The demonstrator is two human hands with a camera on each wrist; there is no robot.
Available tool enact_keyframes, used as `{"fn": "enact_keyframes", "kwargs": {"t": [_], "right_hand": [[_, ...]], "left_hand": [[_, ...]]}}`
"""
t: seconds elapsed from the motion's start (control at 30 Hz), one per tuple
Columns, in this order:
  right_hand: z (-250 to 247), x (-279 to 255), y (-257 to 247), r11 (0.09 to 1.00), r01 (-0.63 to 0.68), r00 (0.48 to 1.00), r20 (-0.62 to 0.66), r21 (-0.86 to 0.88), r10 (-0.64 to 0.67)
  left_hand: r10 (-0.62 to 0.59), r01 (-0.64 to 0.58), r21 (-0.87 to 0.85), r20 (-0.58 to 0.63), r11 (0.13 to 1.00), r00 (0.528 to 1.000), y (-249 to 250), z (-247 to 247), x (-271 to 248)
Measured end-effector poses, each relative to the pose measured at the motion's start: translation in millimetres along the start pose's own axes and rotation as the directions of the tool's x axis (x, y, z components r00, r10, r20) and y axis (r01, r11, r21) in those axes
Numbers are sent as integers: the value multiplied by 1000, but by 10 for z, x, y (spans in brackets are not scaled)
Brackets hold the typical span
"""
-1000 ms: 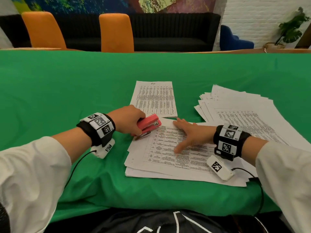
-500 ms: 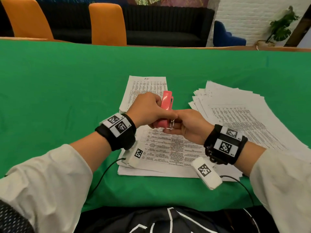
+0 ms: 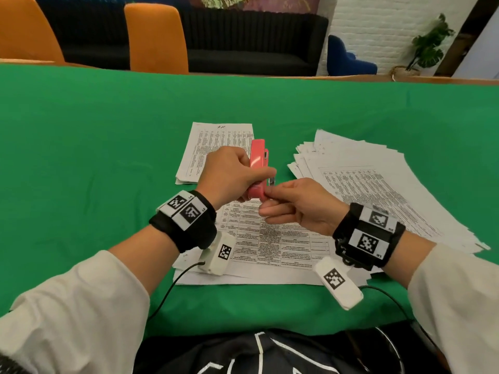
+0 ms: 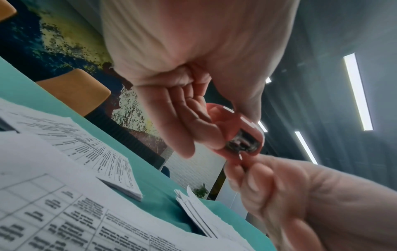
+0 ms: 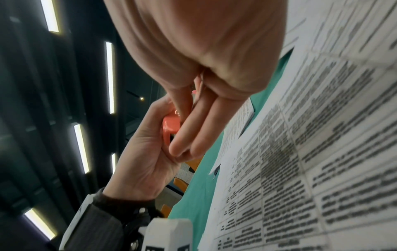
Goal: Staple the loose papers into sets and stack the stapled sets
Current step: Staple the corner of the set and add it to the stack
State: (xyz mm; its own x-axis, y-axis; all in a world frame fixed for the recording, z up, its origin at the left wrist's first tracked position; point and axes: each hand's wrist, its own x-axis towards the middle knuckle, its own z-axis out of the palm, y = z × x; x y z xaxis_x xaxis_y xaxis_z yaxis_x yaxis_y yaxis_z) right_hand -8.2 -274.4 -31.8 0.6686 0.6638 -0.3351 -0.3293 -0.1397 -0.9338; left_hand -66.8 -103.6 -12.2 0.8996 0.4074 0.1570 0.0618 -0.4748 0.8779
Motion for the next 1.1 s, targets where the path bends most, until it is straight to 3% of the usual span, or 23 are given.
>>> {"fn": "enact_keyframes", "kwargs": {"t": [0.17, 0.3, 0.47, 0.57, 0.67, 0.77, 0.87, 1.1], "right_hand": [[-160, -205, -16, 986, -63, 991, 106, -153, 80], [-416, -511, -67, 972, -88, 980, 153, -219, 123], [-1018, -1107, -123, 949, -107, 992, 25, -297, 120], [-1417, -1460, -22, 884, -179, 984, -84, -433, 158], [-1731, -1714, 180, 687, -312, 945, -142, -657, 293], [-1914, -1899, 446, 542, -432, 882, -211, -721, 421], [-2040, -1960, 729, 536, -490, 840, -207, -688, 502], [-2233, -1912, 1332, 575, -526, 771, -67, -627, 633]], "left_hand": [[-66, 66, -57, 8, 996, 998, 12, -142, 37], [-130, 122, 86, 90, 989, 987, -37, -432, 85], [-238, 170, 390, 132, 905, 962, -358, -896, 61], [-322, 207, 544, 124, 813, 938, -583, -1093, 50], [-377, 211, 673, 109, 709, 920, -815, -1151, 52], [-419, 197, 750, 116, 631, 900, -1015, -1092, 84], [-419, 194, 767, 106, 611, 902, -1179, -1092, 166], [-444, 232, 712, 124, 663, 887, -1812, -1282, 439]]}}
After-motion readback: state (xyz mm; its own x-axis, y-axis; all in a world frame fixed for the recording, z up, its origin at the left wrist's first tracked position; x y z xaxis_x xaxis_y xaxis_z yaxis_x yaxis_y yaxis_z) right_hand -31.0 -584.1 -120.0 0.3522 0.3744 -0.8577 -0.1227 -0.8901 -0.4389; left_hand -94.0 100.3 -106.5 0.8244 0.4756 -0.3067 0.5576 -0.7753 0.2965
